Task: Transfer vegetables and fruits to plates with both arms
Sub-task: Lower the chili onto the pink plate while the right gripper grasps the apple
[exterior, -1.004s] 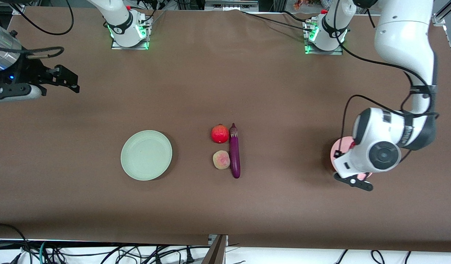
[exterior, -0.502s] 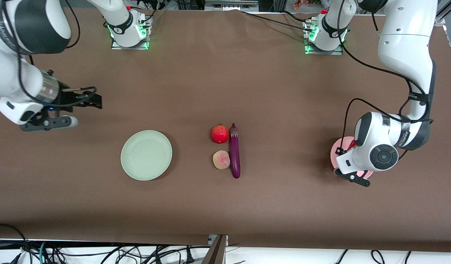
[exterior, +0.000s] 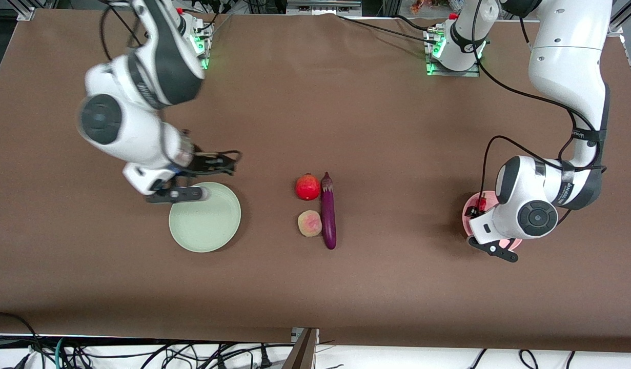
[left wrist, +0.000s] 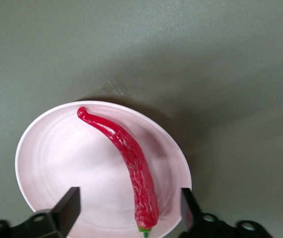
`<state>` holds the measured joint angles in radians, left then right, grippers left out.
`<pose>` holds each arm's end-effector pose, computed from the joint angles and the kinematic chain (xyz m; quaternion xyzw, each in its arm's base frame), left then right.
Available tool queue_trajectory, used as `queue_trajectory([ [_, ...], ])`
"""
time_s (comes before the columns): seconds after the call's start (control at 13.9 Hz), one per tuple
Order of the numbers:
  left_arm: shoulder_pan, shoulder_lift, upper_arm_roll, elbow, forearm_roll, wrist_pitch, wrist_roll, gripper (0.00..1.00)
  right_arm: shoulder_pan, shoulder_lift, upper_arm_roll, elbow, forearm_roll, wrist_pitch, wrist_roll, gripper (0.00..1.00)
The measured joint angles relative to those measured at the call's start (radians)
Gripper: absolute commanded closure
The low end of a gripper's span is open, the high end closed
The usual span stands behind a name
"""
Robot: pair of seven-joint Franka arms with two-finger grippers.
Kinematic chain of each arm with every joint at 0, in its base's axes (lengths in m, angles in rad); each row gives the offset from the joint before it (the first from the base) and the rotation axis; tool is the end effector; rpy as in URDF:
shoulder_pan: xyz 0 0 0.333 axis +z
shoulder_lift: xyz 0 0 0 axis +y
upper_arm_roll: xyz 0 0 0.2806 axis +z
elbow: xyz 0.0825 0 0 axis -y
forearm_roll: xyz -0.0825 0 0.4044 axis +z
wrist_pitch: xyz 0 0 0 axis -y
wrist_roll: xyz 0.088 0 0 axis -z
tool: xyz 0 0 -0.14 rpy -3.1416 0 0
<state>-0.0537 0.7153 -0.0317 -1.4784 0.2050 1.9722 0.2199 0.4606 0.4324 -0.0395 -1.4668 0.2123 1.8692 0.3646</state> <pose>0.6784 -0.0369 0.1673 -0.9710 0.1974 0.1146 0.0709 0.6159 0.3040 0.3604 -0.9956 0.0028 0.0490 0.0799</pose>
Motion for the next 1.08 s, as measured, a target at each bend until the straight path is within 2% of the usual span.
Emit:
queue_trajectory([
  [0.5, -0.001, 0.000, -0.001, 0.001, 0.000, 0.001, 0.000, 0.00, 0.211, 0.201, 0.000, -0.002, 0.010, 0.293, 0.237, 0.00],
  [0.79, -0.001, 0.000, -0.002, 0.002, 0.000, 0.001, -0.001, 0.00, 0.252, 0.279, -0.001, -0.002, 0.001, 0.392, 0.252, 0.00],
  [1.08, -0.001, 0.000, -0.002, 0.002, 0.000, 0.001, -0.001, 0.00, 0.259, 0.309, -0.003, -0.002, -0.004, 0.423, 0.252, 0.00],
])
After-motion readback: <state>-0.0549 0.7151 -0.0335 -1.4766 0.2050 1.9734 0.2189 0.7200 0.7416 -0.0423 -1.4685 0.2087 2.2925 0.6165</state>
